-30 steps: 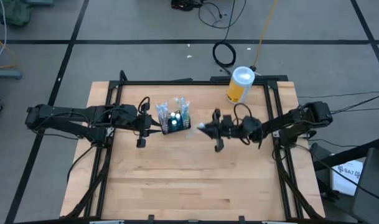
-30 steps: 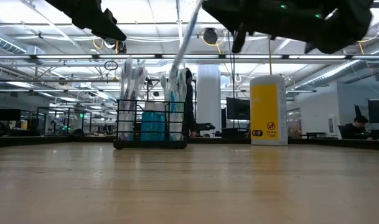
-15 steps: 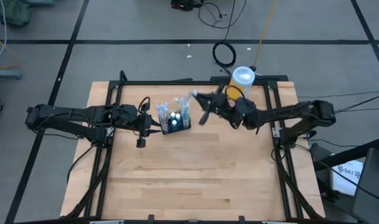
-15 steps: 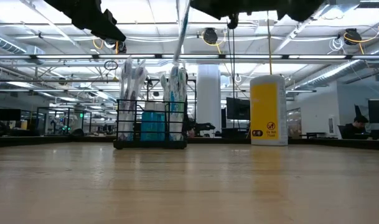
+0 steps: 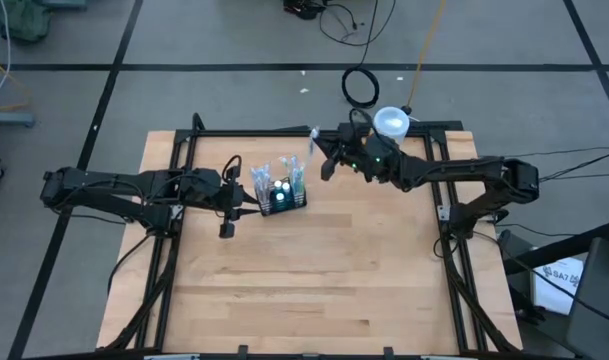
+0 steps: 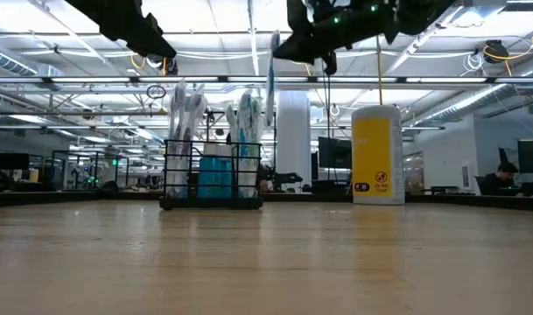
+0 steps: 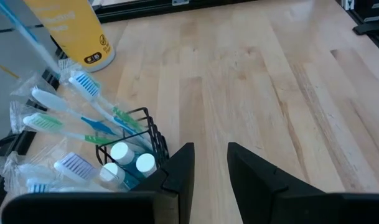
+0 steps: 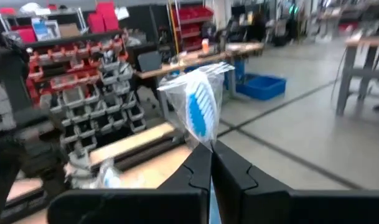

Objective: Pick & Place toothbrushing station
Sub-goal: Put the blue toothbrush into the black mesh organizer, then return to Home Position

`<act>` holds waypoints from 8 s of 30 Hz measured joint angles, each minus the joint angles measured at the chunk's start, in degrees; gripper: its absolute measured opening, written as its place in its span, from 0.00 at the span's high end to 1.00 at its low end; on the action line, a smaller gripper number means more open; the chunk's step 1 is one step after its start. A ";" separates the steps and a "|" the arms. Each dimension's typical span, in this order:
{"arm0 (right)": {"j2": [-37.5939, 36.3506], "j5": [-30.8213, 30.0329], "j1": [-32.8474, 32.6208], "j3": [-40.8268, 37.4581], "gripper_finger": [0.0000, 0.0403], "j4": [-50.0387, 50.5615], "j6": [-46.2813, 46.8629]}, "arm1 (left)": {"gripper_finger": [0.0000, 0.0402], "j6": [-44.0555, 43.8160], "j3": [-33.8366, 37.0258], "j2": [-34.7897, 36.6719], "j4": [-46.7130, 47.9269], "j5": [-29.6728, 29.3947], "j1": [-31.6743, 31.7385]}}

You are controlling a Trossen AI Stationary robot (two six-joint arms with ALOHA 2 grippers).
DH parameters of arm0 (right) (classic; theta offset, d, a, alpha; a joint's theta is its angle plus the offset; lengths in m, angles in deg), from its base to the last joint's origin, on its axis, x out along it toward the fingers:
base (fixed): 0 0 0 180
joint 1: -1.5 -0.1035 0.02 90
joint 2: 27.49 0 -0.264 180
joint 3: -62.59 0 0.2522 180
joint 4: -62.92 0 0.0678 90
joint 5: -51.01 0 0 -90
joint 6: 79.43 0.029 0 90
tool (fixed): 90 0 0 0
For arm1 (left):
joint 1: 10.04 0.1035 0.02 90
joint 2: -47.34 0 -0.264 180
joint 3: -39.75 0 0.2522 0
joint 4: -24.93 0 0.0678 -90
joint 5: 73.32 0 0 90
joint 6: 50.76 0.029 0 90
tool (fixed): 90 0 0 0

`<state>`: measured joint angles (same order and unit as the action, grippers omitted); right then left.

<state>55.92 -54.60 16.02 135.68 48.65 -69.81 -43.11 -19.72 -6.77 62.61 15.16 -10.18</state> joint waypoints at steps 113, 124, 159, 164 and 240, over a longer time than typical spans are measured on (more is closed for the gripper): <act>9.56 29.20 5.64 -4.50 1.00 2.25 24.66 | 0.75 4.97 0.00 0.01 -1.03 -0.07 0.05; 9.58 21.63 4.56 -4.50 1.00 5.68 17.14 | 0.75 5.61 0.00 0.00 -1.07 -0.09 0.05; -16.94 25.01 5.60 -4.54 0.59 28.66 8.62 | 0.75 -0.63 0.06 10.24 -1.26 -2.33 0.02; -25.85 25.00 3.63 -4.54 0.62 38.51 2.46 | 0.75 -1.74 0.02 18.11 1.34 -7.49 0.02; -78.87 26.55 2.23 -58.48 1.00 22.12 -5.76 | 0.75 3.88 44.87 52.59 -30.04 -1.55 0.07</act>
<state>-22.95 -28.05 18.25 77.20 70.77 -75.57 -39.23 25.15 45.82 32.58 13.61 -10.11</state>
